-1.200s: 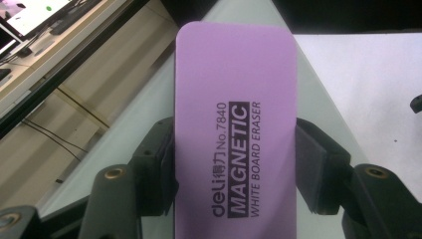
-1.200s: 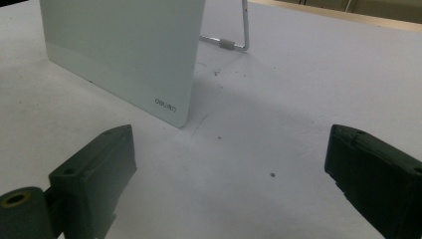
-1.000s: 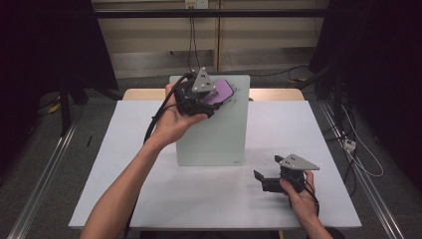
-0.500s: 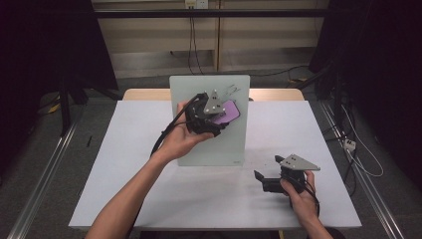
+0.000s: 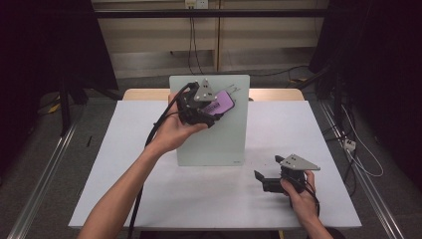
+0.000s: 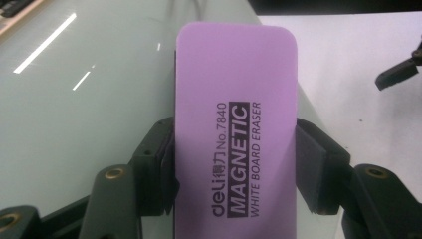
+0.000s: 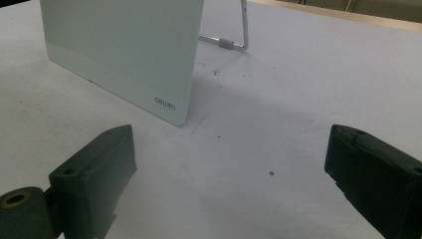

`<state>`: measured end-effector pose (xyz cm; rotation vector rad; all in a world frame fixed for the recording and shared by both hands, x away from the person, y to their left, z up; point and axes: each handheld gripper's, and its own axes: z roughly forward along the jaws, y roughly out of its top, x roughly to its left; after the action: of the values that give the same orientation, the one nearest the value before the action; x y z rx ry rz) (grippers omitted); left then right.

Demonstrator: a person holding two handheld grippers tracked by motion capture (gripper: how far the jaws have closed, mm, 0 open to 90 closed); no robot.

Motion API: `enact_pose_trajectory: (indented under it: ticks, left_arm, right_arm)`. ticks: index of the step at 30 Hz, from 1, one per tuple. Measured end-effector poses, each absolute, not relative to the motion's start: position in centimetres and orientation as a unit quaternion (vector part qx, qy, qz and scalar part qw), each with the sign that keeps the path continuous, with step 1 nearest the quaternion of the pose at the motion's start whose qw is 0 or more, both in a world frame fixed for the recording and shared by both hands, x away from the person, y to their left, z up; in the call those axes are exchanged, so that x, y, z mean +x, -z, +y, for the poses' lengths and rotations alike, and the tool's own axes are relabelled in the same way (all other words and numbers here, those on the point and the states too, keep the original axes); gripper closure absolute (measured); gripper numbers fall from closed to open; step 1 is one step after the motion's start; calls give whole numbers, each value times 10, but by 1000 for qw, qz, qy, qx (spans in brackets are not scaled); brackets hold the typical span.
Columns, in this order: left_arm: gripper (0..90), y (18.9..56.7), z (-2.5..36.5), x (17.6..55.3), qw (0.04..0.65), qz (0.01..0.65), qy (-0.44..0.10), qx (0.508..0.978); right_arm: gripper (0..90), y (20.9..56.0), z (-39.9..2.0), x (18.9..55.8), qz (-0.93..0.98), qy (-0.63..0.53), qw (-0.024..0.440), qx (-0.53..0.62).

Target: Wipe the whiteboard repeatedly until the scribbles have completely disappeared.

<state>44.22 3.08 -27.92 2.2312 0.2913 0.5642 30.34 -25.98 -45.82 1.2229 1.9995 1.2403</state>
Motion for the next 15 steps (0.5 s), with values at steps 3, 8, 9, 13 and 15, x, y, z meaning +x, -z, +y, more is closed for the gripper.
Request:
enact_pose_trajectory:
  ticks: [3,8,9,13,15]
  left_arm:
    - [408,271,37,444,400,122,-233,878]
    - [408,259,47,451,422,136,-239,864]
    - [408,257,48,452,424,138,-237,863]
    - [408,254,44,453,430,141,-241,858]
    - [407,253,40,453,433,141,-241,857]
  right_arm:
    - [61,458,-260,304,732,-454,243,447]
    - [61,458,-259,303,731,-454,242,448]
    - [61,458,-259,303,732,-453,243,448]
    - [61,458,-259,303,731,-454,244,447]
    - [61,458,-259,303,731,-454,243,448]
